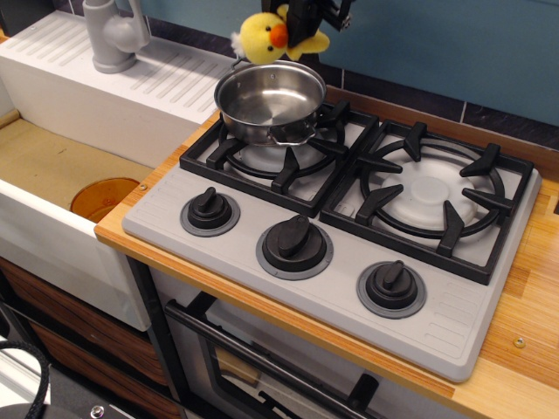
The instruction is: Put stuffedduck in pan
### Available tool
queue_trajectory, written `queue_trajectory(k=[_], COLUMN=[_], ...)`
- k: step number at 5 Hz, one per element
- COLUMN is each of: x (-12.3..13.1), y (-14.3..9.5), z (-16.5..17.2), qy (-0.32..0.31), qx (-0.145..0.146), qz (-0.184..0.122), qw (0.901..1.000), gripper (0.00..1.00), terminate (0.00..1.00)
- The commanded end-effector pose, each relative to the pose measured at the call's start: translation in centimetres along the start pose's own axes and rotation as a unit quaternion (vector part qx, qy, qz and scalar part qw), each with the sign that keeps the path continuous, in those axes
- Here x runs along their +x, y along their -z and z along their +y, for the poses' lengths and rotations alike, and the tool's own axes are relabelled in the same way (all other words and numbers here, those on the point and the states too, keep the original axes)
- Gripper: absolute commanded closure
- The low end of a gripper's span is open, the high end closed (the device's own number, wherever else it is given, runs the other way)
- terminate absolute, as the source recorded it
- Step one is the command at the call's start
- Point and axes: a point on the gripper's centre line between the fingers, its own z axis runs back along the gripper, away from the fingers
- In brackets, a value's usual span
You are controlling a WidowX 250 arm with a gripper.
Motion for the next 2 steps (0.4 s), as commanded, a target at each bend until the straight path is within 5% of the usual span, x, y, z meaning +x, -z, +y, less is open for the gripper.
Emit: queue_trajectory(k=[1,2], x=[0.07,0.31], y=[-1.50,-2.36], z=[-0.28,-0.34], qy=[-0.016,-0.013], qx=[-0.003,-0.002], qz=[-0.036,-0.032], qw=[0.9992,0.9994], gripper=[0.00,0.00], terminate=[0.00,0.00])
